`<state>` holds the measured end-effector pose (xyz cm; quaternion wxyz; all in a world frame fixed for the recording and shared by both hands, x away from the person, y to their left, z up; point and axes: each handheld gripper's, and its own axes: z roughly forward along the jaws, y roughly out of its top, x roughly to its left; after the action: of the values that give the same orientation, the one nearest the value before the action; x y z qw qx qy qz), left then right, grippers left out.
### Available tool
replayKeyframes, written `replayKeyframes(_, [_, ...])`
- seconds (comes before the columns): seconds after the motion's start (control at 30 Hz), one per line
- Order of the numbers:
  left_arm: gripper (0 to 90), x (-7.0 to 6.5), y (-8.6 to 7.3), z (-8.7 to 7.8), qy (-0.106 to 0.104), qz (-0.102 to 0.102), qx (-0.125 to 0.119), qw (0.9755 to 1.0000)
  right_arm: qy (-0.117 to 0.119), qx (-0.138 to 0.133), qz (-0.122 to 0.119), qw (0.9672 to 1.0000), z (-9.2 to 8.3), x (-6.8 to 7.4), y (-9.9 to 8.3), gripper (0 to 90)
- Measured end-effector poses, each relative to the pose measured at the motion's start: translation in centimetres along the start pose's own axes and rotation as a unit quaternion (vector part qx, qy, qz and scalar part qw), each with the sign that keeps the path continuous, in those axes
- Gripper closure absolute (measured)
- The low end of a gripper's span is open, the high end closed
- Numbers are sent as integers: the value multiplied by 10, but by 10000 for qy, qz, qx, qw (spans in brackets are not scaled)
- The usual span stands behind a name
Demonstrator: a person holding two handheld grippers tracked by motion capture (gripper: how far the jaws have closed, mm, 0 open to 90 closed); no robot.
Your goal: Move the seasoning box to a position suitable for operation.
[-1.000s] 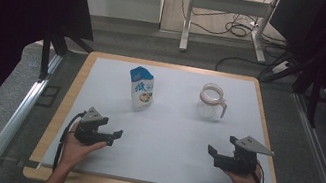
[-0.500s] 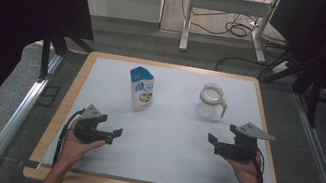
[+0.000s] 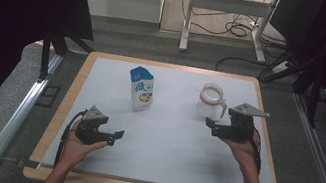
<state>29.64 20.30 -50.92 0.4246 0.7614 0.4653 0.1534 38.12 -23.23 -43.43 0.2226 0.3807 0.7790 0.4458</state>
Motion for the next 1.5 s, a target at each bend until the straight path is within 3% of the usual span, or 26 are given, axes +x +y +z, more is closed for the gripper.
replayKeyframes(0.3, [151,1,-1,4,-53,-93,88,9999,-38,144,60,9999,21,-15,31,36])
replayKeyframes(0.43, [149,0,-2,4,-76,-94,124,9998,-11,211,130,9997,29,-21,35,33])
replayKeyframes(0.63, [146,2,-3,2,-77,-134,129,9998,-53,404,168,9990,55,-30,45,26])
replayKeyframes(0.87, [146,1,-3,1,-123,-118,124,9998,-154,410,238,9988,76,-33,49,21])
replayKeyframes(1.0, [146,1,-1,-3,-133,-101,62,9998,-308,643,240,9972,94,-39,51,9])
replayKeyframes(1.27, [144,5,-2,-5,-108,-151,33,9998,-450,826,248,9953,111,-50,52,9])
replayKeyframes(1.5, [144,6,-3,0,-112,-153,109,9998,-435,1022,254,9935,124,-55,45,9])
